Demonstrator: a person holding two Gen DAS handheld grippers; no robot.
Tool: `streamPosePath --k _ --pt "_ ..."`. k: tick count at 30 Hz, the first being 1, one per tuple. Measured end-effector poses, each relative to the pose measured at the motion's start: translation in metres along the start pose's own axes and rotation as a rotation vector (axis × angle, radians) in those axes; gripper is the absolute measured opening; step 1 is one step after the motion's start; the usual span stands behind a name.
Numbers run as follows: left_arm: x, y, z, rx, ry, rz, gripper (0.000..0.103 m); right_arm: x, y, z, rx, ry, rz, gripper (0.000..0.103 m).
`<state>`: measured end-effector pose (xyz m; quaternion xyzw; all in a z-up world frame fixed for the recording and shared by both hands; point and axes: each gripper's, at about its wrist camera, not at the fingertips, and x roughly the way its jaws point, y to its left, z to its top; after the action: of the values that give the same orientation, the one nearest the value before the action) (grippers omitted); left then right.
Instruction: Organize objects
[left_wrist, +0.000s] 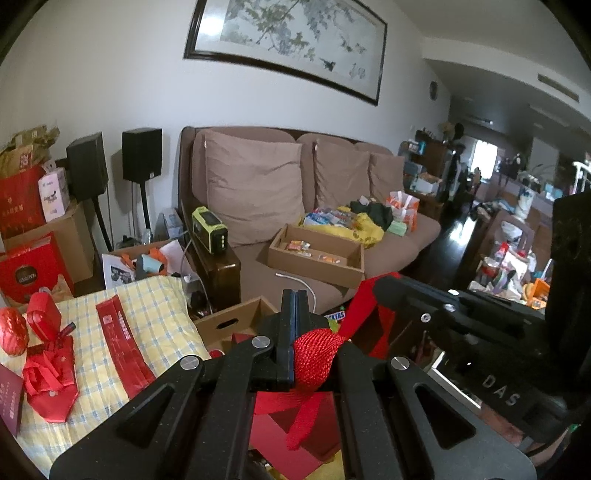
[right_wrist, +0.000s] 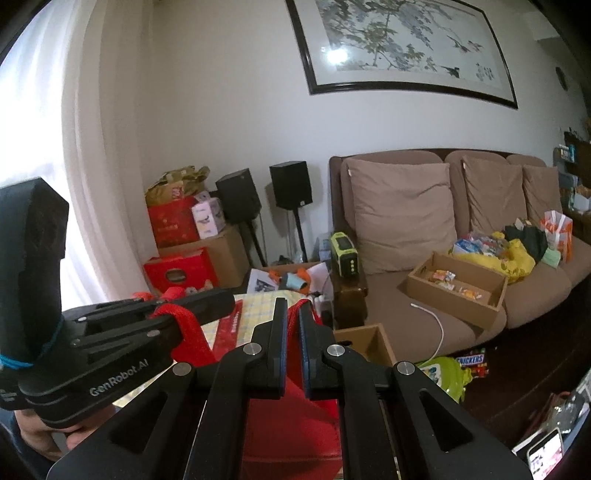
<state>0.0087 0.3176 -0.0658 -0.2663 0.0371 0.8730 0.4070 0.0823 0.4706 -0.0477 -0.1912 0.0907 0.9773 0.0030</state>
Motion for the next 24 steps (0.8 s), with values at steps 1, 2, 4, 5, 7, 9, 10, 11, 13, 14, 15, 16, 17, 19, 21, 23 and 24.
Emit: streamPosePath --k 1,2,4,5,7,9,10,11,13,14,15,16,17,19,21,23,24 --pt "0.003 0.001 -0.001 -0.002 0.007 0.001 0.000 0.002 -0.001 0.000 0.001 0.005 -0.005 0.006" --pt "0.006 0.002 -0.001 -0.004 0.014 -0.001 0.000 0.003 -0.002 -0.001 0.000 0.010 -0.011 0.006" --pt "0.013 0.004 -0.002 -0.012 0.033 -0.014 0.000 0.008 -0.004 -0.001 -0.003 0.023 -0.036 0.006" --pt "0.017 0.006 -0.002 -0.014 0.039 -0.013 0.000 0.011 -0.005 -0.002 -0.003 0.028 -0.042 0.006" --pt "0.023 0.008 -0.001 -0.014 0.047 -0.006 0.000 0.015 -0.008 -0.001 0.000 0.035 -0.041 0.006" --pt "0.029 0.011 -0.001 -0.019 0.053 -0.004 0.000 0.018 -0.011 -0.001 -0.002 0.039 -0.042 0.006" --pt "0.032 0.013 -0.001 -0.021 0.056 0.001 0.000 0.020 -0.013 -0.001 -0.003 0.042 -0.049 0.006" --pt "0.035 0.014 -0.001 -0.022 0.058 0.004 0.000 0.022 -0.015 -0.001 -0.004 0.043 -0.065 0.006" --pt "0.041 0.016 -0.002 -0.031 0.063 0.008 0.000 0.026 -0.019 0.000 -0.003 0.041 -0.096 0.006" --pt "0.044 0.017 -0.003 -0.035 0.065 0.009 0.000 0.027 -0.022 0.001 -0.002 0.040 -0.104 0.006" --pt "0.047 0.018 -0.004 -0.038 0.067 0.010 0.000 0.028 -0.024 0.001 0.003 0.035 -0.107 0.006" --pt "0.051 0.019 -0.004 -0.039 0.070 0.010 0.000 0.028 -0.026 0.001 0.005 0.032 -0.105 0.006" --pt "0.054 0.019 -0.006 -0.040 0.072 0.007 0.000 0.030 -0.027 0.002 0.005 0.032 -0.102 0.006" --pt "0.059 0.021 -0.008 -0.044 0.081 0.007 0.000 0.032 -0.028 0.001 0.000 0.037 -0.105 0.006" --pt "0.063 0.023 -0.009 -0.051 0.087 0.005 0.000 0.036 -0.029 0.000 0.001 0.044 -0.103 0.006" --pt "0.066 0.025 -0.010 -0.055 0.091 0.004 0.000 0.041 -0.031 -0.001 0.002 0.052 -0.100 0.006" --pt "0.067 0.026 -0.011 -0.057 0.095 0.002 0.000 0.042 -0.031 -0.001 0.001 0.055 -0.101 0.006"
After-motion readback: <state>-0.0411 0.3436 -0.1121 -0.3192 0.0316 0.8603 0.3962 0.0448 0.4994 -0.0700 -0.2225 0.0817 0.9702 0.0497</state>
